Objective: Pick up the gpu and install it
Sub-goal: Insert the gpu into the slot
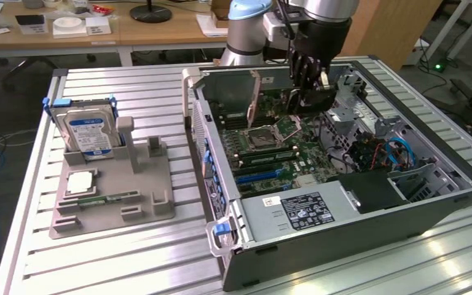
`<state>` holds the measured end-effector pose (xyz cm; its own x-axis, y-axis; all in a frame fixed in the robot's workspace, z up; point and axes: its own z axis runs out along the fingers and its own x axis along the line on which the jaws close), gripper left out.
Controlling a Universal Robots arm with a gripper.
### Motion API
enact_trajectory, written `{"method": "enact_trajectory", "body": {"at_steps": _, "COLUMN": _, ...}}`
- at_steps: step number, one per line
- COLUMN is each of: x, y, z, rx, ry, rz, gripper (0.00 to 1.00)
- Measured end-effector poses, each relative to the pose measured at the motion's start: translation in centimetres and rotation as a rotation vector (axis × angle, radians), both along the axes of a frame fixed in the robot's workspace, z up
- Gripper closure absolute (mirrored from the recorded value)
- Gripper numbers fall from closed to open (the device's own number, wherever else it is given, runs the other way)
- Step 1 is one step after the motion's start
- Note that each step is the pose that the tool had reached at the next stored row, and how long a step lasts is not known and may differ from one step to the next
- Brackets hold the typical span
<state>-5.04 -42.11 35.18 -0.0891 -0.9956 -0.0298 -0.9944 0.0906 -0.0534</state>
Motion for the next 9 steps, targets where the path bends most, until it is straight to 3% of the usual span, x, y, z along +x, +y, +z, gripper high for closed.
{"method": "enact_trajectory", "body": {"at_steps": 9, "x": -0.23, "y": -0.62, "z": -0.29, "rx": 0.0005, "ry": 0.0001, "rz": 0.0, "gripper": 0.71}}
